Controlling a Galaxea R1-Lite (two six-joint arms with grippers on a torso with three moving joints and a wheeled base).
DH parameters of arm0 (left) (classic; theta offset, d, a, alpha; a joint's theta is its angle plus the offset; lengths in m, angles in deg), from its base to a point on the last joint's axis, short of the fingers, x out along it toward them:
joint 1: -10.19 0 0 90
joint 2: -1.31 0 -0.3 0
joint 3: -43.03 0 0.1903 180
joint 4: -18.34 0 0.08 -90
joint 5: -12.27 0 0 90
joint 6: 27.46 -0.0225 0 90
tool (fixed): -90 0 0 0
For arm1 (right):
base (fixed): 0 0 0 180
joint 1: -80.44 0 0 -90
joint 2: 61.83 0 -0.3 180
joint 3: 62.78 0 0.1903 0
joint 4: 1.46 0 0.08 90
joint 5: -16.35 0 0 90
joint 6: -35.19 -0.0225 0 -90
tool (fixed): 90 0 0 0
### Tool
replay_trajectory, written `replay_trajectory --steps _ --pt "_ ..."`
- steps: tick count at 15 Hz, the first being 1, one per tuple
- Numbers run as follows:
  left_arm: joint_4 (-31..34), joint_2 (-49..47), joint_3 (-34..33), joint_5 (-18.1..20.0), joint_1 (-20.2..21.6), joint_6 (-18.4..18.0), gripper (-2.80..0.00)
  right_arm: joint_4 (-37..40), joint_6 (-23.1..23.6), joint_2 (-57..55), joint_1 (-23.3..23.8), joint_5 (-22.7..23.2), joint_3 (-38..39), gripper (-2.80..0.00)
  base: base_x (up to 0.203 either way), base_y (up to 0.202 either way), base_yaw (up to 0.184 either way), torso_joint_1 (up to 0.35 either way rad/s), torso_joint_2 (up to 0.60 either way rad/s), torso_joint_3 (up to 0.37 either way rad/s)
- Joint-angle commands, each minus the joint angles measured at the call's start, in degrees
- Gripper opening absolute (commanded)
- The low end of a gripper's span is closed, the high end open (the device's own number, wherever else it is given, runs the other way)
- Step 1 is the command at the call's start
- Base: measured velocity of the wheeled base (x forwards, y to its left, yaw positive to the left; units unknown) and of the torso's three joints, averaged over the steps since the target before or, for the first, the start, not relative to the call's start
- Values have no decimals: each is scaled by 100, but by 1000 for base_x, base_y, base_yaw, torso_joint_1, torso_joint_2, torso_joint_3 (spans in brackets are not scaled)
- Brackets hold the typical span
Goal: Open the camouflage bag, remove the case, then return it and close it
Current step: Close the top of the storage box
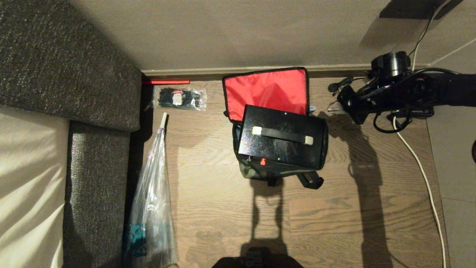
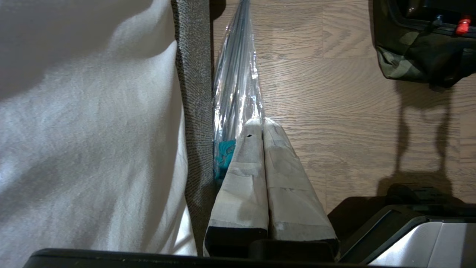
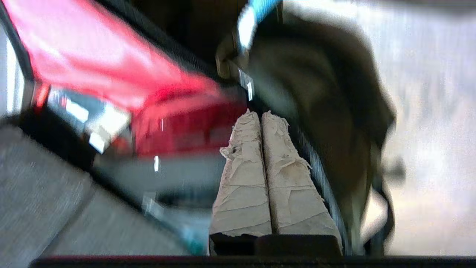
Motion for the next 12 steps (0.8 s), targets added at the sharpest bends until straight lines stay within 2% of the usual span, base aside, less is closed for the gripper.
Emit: replay_trajectory --steps 1,2,4,7,9,12 --pt "2 20 -1 0 -1 -3 -280 -579 68 -472 -1 -461 -112 -280 0 0 0 0 0 0" --pt "2 11 -1 0 3 -3 -280 -774 102 -608 -7 -630 -169 -280 0 0 0 0 0 0" --pt "2 15 -1 0 6 -3 -280 -981 42 -830 -76 -689 -188 -280 0 0 0 0 0 0" --pt "2 2 -1 0 -1 -11 -280 -1053 -678 -931 -150 -619 -200 -280 0 0 0 0 0 0" --pt "2 2 -1 0 -1 -4 -280 -1138 -738 -973 -194 -589 -196 -280 0 0 0 0 0 0" --pt "2 -15 -1 0 -1 -6 -280 -752 -1199 -926 -271 -392 -185 -280 0 0 0 0 0 0"
